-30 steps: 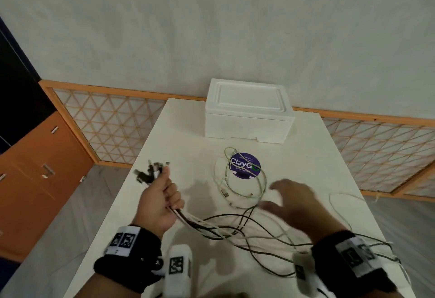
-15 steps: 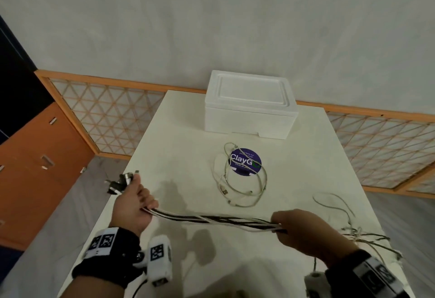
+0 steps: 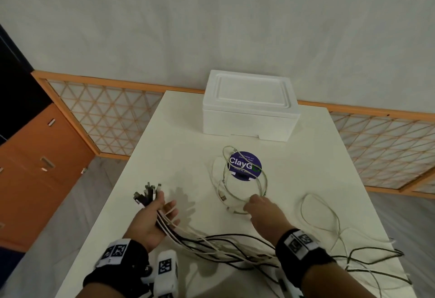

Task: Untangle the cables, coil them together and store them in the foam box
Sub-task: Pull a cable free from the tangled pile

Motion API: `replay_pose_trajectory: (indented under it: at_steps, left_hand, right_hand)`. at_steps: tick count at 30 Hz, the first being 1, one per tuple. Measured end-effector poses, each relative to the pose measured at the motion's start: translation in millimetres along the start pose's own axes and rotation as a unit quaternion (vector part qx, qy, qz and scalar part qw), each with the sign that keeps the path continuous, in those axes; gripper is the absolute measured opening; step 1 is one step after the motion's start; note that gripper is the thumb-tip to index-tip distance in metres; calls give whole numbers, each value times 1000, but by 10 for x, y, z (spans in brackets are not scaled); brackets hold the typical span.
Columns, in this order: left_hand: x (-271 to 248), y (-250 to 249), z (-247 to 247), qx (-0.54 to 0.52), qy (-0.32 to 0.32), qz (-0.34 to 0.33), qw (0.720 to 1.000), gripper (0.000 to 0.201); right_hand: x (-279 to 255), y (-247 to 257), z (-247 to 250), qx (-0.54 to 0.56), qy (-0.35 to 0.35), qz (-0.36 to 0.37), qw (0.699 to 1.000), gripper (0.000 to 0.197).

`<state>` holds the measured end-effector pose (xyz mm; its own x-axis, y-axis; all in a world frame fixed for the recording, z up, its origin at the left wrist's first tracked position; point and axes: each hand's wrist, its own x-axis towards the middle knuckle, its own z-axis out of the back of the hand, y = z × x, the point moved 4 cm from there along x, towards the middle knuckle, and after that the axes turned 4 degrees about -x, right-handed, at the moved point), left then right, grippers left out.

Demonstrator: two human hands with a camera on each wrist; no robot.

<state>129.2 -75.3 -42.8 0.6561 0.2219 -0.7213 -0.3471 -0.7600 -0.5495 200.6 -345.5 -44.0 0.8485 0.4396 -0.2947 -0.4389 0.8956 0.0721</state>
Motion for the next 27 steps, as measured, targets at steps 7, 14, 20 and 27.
replay_pose_trajectory:
  at_steps: [7, 14, 20, 27]
  left_hand:
    - [-99, -75, -313, -37, 107, -54, 992, 18]
    - [-470, 77, -1003, 86, 232, -116, 962, 59]
    - [-634, -14, -1015, 160, 181, -253, 937, 16]
    - [-737, -95, -870, 234, 173, -310, 905, 11]
  right_hand:
    - [33, 76, 360, 90, -86, -32, 992, 7]
    - [-201, 850, 1244, 260, -195, 89, 942, 17]
    - [-307, 921, 1418, 216, -197, 147, 945, 15]
    - [-334, 998, 1501, 205, -127, 145, 960, 34]
